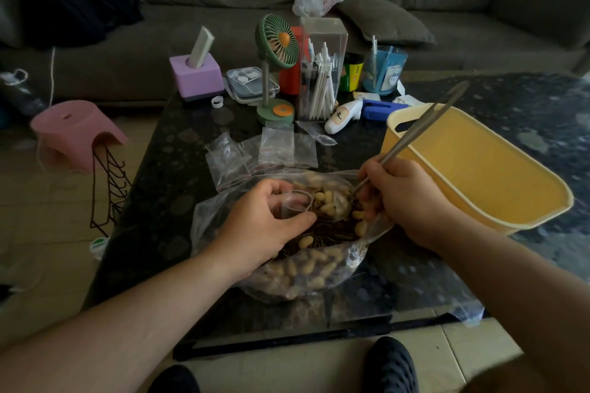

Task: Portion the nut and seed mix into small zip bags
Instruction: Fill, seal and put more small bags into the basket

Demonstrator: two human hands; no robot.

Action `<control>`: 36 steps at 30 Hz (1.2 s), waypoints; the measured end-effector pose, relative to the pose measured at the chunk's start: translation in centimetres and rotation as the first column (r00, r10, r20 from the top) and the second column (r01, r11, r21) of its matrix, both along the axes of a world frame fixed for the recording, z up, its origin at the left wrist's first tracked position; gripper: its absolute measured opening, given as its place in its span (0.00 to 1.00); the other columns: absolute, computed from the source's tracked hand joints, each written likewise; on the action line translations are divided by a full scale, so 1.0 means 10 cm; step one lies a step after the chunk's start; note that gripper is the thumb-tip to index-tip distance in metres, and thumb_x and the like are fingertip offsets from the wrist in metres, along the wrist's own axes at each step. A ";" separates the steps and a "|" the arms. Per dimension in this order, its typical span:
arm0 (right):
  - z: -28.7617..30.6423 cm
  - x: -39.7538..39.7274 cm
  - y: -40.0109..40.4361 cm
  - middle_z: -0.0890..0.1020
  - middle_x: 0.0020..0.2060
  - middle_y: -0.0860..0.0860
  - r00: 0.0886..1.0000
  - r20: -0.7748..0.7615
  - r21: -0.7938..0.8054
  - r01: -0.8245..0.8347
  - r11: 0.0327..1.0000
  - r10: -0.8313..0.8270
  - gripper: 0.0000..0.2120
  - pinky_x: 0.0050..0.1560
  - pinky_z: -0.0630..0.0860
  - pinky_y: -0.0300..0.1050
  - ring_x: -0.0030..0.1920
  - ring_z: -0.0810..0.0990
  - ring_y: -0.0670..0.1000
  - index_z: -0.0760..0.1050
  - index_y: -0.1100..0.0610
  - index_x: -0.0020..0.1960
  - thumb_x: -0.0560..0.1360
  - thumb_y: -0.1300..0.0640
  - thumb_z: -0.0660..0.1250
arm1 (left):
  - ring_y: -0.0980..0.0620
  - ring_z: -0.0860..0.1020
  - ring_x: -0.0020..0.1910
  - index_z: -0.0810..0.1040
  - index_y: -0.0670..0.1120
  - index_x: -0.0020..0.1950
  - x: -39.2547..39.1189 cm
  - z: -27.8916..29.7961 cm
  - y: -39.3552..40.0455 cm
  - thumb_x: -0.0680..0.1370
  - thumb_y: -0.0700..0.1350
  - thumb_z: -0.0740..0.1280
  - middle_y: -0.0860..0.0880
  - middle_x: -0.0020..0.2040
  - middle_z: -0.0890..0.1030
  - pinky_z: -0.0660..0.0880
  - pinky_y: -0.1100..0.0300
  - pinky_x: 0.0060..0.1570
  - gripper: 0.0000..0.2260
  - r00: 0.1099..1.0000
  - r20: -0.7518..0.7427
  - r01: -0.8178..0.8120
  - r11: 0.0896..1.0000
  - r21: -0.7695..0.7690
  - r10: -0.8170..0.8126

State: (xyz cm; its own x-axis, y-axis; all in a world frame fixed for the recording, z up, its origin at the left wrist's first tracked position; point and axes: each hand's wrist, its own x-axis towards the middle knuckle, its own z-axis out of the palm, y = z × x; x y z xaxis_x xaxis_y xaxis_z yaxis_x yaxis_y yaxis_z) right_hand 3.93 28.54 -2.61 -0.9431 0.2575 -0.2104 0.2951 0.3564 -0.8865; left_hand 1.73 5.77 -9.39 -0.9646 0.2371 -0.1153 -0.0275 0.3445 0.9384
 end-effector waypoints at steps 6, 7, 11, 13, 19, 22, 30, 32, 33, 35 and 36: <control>0.20 0.04 0.01 0.85 0.39 0.53 0.988 -0.153 0.141 0.023 0.990 -0.001 0.13 0.34 0.78 0.41 0.32 0.83 0.49 0.80 0.53 0.49 0.86 0.50 0.60 | 0.67 0.81 0.57 0.77 0.59 0.64 0.01 -0.02 0.02 0.68 0.54 0.84 0.64 0.55 0.86 0.76 0.61 0.58 0.28 0.996 -0.089 -0.013 0.996 -0.087 0.006; 0.23 0.04 0.02 0.84 0.39 0.52 0.984 -0.177 0.178 0.029 0.984 0.003 0.13 0.34 0.77 0.40 0.32 0.83 0.48 0.80 0.52 0.49 0.86 0.50 0.60 | 0.67 0.80 0.58 0.77 0.60 0.65 0.00 -0.03 0.03 0.68 0.55 0.84 0.63 0.55 0.85 0.76 0.61 0.59 0.29 0.994 -0.107 -0.013 0.994 -0.109 0.001; 0.35 0.07 0.02 0.84 0.39 0.50 0.965 -0.261 0.274 0.044 0.961 0.030 0.13 0.37 0.79 0.45 0.36 0.84 0.49 0.79 0.49 0.48 0.86 0.48 0.59 | 0.67 0.79 0.60 0.77 0.59 0.65 -0.02 -0.05 0.09 0.67 0.57 0.84 0.63 0.55 0.85 0.75 0.62 0.60 0.29 0.988 -0.157 -0.018 0.989 -0.146 -0.006; 0.38 0.08 0.00 0.83 0.38 0.49 0.949 -0.303 0.336 0.024 0.942 0.083 0.13 0.39 0.79 0.47 0.37 0.83 0.49 0.79 0.48 0.48 0.86 0.48 0.59 | 0.68 0.78 0.60 0.77 0.61 0.62 -0.02 -0.05 0.12 0.68 0.56 0.84 0.63 0.54 0.85 0.74 0.64 0.59 0.27 0.988 -0.157 -0.017 0.989 -0.149 -0.006; 0.33 0.09 -0.09 0.81 0.37 0.46 0.868 -0.383 0.511 -0.086 0.855 0.316 0.12 0.42 0.79 0.54 0.37 0.80 0.47 0.78 0.50 0.49 0.83 0.47 0.59 | 0.70 0.78 0.58 0.77 0.62 0.59 -0.01 -0.06 0.18 0.69 0.54 0.84 0.63 0.54 0.83 0.71 0.71 0.53 0.24 0.986 -0.170 -0.024 0.991 -0.130 0.002; 0.25 0.05 -0.11 0.79 0.40 0.42 0.816 -0.404 0.609 -0.098 0.787 0.414 0.12 0.42 0.74 0.43 0.39 0.77 0.45 0.79 0.51 0.52 0.84 0.49 0.59 | 0.79 0.74 0.52 0.72 0.67 0.53 0.01 -0.04 0.20 0.69 0.53 0.84 0.65 0.53 0.81 0.69 0.81 0.46 0.24 0.986 -0.169 -0.023 0.989 -0.147 -0.002; 0.20 0.03 -0.11 0.79 0.42 0.45 0.732 -0.414 0.693 -0.133 0.709 0.542 0.14 0.42 0.74 0.45 0.42 0.76 0.45 0.80 0.53 0.53 0.84 0.48 0.57 | 0.72 0.77 0.56 0.76 0.65 0.56 -0.01 -0.05 0.18 0.69 0.55 0.83 0.64 0.54 0.83 0.71 0.73 0.51 0.22 0.985 -0.174 -0.030 0.991 -0.133 0.007; 0.19 0.03 -0.12 0.78 0.43 0.45 0.711 -0.376 0.719 -0.181 0.671 0.595 0.13 0.43 0.75 0.50 0.42 0.76 0.47 0.79 0.52 0.53 0.84 0.49 0.57 | 0.68 0.79 0.58 0.77 0.63 0.58 -0.02 -0.06 0.17 0.68 0.57 0.83 0.63 0.56 0.83 0.76 0.64 0.56 0.23 0.985 -0.170 -0.044 0.992 -0.120 0.023; 0.18 0.03 -0.12 0.79 0.43 0.45 0.700 -0.369 0.729 -0.189 0.657 0.611 0.13 0.43 0.76 0.52 0.42 0.77 0.48 0.79 0.52 0.53 0.84 0.49 0.58 | 0.66 0.79 0.58 0.78 0.62 0.59 -0.02 -0.07 0.17 0.68 0.57 0.83 0.63 0.56 0.84 0.77 0.60 0.58 0.23 0.986 -0.167 -0.049 0.992 -0.118 0.029; 0.17 0.03 -0.11 0.80 0.44 0.46 0.685 -0.375 0.742 -0.182 0.645 0.624 0.13 0.44 0.77 0.55 0.43 0.79 0.49 0.80 0.52 0.55 0.85 0.50 0.57 | 0.66 0.80 0.58 0.79 0.61 0.59 -0.02 -0.06 0.16 0.68 0.58 0.83 0.62 0.55 0.84 0.77 0.59 0.58 0.23 0.986 -0.161 -0.052 0.993 -0.110 0.034; 0.18 0.03 -0.11 0.80 0.45 0.46 0.681 -0.381 0.746 -0.174 0.643 0.626 0.14 0.44 0.77 0.55 0.44 0.79 0.49 0.80 0.53 0.55 0.85 0.49 0.57 | 0.66 0.80 0.57 0.79 0.61 0.59 -0.01 -0.05 0.16 0.69 0.57 0.83 0.62 0.55 0.84 0.77 0.59 0.58 0.22 0.987 -0.157 -0.052 0.993 -0.103 0.035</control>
State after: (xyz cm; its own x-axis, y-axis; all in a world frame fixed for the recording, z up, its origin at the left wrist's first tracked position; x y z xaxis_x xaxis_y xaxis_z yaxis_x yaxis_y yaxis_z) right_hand 4.25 27.42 -0.81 -0.8366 -0.3319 0.4359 -0.4920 0.8052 -0.3311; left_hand 1.60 7.35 -9.89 -0.9819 0.1888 0.0142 0.0984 0.4445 0.8903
